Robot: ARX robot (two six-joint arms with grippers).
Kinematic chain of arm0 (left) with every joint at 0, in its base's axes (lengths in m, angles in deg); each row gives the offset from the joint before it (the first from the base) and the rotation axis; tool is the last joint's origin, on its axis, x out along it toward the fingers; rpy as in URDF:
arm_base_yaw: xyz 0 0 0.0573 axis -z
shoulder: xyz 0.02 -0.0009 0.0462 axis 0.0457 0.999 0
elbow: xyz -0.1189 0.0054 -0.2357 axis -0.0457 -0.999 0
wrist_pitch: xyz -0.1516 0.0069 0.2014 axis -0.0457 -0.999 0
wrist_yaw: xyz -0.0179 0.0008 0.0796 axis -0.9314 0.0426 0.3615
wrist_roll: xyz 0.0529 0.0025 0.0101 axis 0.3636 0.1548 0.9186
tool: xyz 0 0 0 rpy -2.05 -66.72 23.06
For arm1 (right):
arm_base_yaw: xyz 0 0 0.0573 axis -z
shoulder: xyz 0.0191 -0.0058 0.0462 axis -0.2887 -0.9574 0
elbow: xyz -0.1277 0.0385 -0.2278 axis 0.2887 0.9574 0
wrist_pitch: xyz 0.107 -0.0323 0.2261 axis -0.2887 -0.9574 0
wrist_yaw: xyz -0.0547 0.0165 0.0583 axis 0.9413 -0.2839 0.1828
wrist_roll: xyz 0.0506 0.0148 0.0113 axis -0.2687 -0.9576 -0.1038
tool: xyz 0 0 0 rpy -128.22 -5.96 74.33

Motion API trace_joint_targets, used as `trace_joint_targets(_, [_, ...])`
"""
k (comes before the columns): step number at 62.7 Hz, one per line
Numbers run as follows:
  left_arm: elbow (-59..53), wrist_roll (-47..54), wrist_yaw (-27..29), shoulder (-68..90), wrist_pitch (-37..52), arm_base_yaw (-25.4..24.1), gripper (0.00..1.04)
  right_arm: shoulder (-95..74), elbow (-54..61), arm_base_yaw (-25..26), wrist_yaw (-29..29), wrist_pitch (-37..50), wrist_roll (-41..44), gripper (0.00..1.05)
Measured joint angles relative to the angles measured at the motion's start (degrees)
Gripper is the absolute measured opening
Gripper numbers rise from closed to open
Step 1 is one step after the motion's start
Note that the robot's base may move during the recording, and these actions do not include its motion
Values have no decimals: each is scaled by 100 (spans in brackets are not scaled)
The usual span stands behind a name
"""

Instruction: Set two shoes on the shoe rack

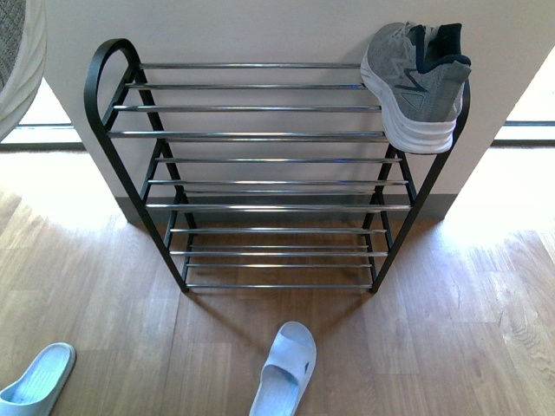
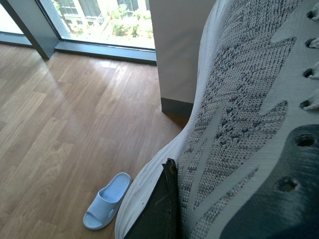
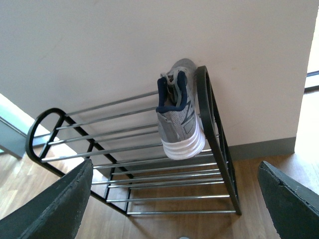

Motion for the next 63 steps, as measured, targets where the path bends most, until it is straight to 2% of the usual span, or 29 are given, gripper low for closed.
trace_joint_targets(4, [0,0,-2,0,0,0,2,-7,20,-9,59,48,46,95])
trace_joint_targets(7, [0,0,0,0,0,0,2,-52,297,-199,1014,997,645,84])
trace_joint_targets(10, [0,0,2,0,0,0,2,17,496,-251,1410,1392,1067,76])
trace_joint_targets(19, [0,0,2,0,0,0,2,437,839,-271,1556,1405,1561,53])
trace_joint_targets(39, [0,0,-2,0,0,0,2,1436,1294,-280,1558,846,1764,2])
trace_joint_targets(47, [0,2,0,0,0,0,2,1825,1408,-280,1558,581,1788,2])
trace_joint_targets(51, [0,0,4,0,0,0,2,1910,1615,-282,1558,763,1790,2])
trace_joint_targets(63, [0,2,0,0,0,0,2,2551,1620,-284,1572,177,1790,2])
